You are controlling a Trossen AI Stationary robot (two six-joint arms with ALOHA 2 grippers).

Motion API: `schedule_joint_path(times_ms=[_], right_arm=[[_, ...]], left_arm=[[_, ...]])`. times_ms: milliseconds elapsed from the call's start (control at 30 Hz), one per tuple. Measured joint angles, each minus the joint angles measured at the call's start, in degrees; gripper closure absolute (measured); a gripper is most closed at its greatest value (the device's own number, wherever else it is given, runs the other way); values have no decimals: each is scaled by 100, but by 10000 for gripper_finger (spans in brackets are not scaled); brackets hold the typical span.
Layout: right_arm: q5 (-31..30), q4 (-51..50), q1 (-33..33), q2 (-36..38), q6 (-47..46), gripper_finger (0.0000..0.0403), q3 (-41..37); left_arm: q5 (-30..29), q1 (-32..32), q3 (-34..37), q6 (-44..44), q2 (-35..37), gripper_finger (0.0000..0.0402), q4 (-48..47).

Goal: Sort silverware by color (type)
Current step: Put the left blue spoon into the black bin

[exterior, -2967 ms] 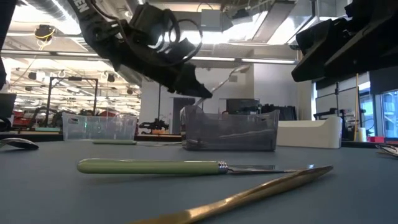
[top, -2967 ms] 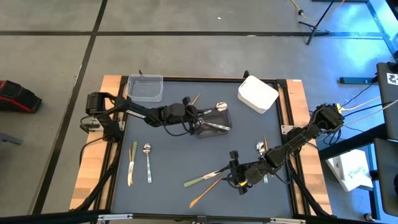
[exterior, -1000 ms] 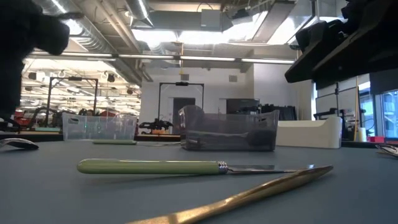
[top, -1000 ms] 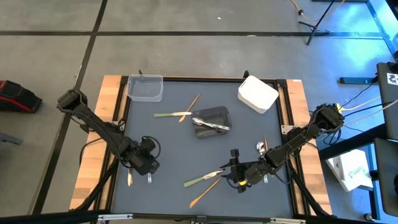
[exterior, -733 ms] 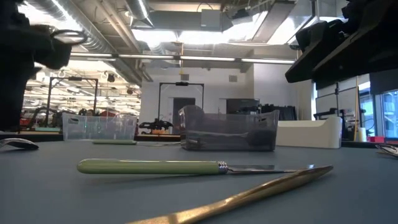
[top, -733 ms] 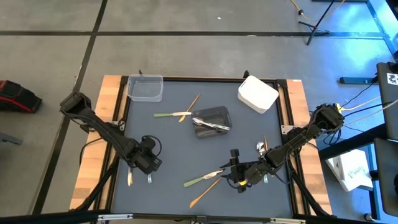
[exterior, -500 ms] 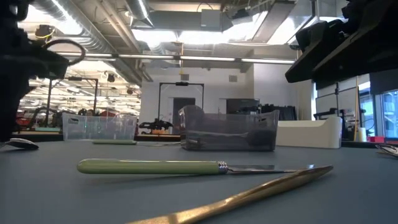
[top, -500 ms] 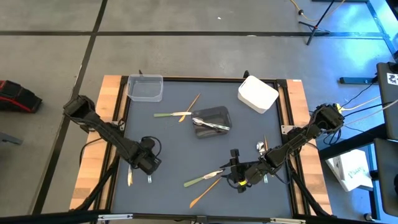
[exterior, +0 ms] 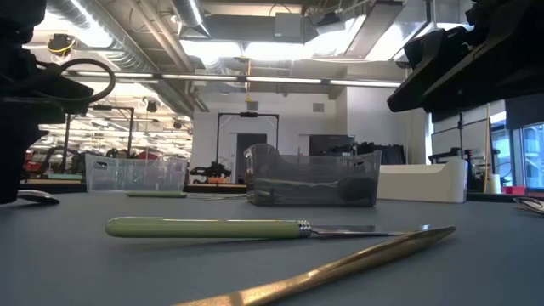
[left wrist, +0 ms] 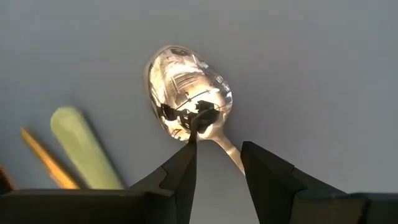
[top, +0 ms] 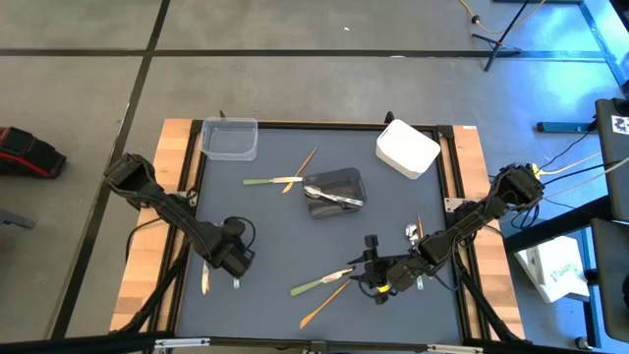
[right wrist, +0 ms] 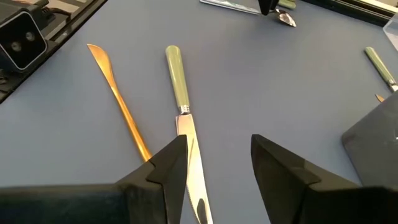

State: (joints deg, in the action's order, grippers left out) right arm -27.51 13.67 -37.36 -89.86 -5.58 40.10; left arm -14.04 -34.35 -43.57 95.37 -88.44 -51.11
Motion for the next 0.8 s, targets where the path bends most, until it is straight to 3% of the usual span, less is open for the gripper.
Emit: schedule_joint_path(times_ms=[200, 633, 800], right_arm=[[-4, -2, 0, 0, -2, 238, 0], [-6, -4, 0, 0, -2, 238, 0], [-1, -6, 0, 0, -2, 238, 0]], left_arm=[[-307, 11, 11, -10, -13, 276, 224], [-260, 58, 246, 45, 9, 276, 645], [-263, 92, 394, -310, 23, 277, 894]])
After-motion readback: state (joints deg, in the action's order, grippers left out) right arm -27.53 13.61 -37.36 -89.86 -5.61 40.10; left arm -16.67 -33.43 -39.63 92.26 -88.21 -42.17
